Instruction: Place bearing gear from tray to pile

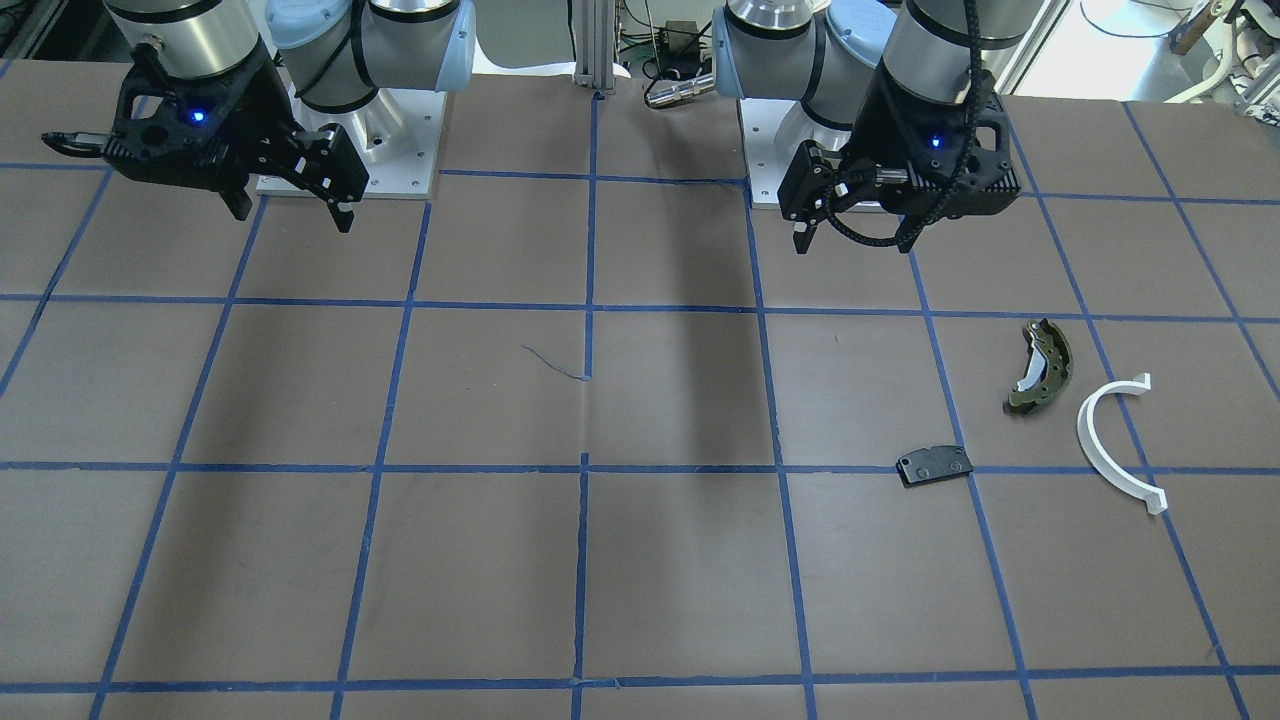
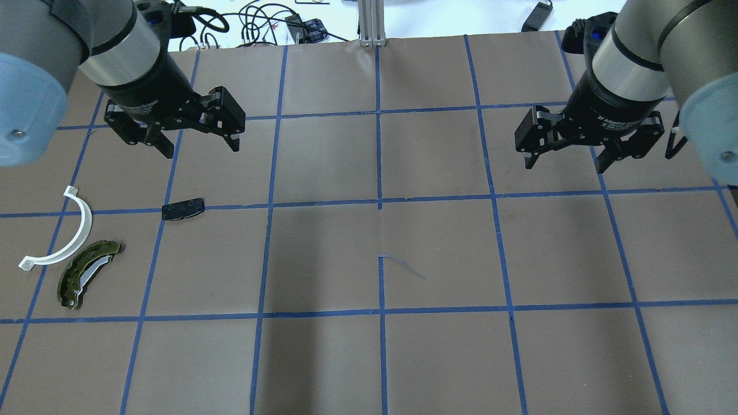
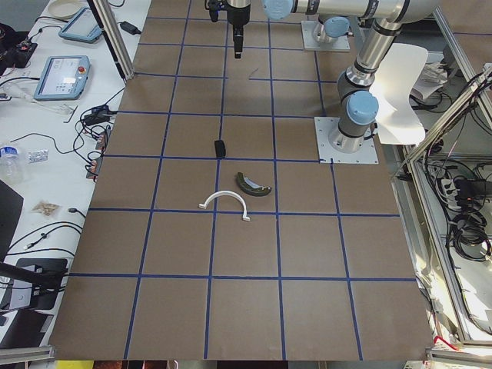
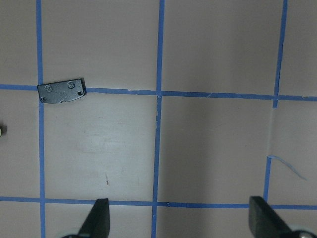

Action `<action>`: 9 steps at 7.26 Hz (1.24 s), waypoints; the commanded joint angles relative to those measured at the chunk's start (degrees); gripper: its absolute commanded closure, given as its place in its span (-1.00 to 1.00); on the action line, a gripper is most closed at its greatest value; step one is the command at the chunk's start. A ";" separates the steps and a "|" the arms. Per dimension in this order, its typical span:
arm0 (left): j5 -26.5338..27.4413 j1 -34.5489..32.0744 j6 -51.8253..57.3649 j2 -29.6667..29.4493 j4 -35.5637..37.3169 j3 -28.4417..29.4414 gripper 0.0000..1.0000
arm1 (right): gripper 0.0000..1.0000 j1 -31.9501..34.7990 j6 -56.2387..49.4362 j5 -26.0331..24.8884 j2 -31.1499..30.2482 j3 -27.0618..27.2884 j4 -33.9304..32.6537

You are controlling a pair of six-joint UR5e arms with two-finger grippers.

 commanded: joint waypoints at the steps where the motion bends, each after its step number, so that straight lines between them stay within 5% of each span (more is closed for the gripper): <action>1: 0.00 -0.05 -0.04 0.06 0.00 -0.02 -1.00 | -1.00 0.08 0.00 -0.01 0.00 0.11 -0.06; 9: 0.00 0.39 1.89 -0.64 0.44 1.91 -1.00 | -1.00 0.00 0.09 -0.10 0.09 0.11 -0.85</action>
